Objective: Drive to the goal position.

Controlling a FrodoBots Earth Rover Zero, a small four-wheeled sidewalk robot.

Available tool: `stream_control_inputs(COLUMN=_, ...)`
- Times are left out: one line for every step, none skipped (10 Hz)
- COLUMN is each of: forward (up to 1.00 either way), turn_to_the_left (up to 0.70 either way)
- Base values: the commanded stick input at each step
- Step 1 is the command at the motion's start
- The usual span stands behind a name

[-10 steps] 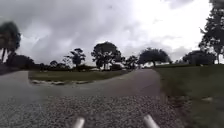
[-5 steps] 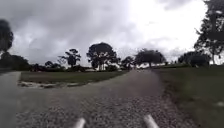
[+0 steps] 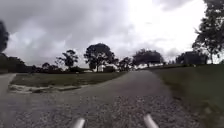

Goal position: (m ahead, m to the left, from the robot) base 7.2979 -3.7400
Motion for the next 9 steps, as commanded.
stream_control_inputs(forward=0.70, turn_to_the_left=-0.07)
stream_control_inputs(forward=0.70, turn_to_the_left=-0.25)
stream_control_inputs(forward=0.70, turn_to_the_left=-0.35)
stream_control_inputs(forward=0.70, turn_to_the_left=-0.35)
stream_control_inputs(forward=0.70, turn_to_the_left=-0.35)
stream_control_inputs(forward=0.70, turn_to_the_left=-0.35)
stream_control_inputs(forward=0.70, turn_to_the_left=-0.35)
stream_control_inputs(forward=0.70, turn_to_the_left=-0.19)
stream_control_inputs(forward=0.70, turn_to_the_left=0.00)
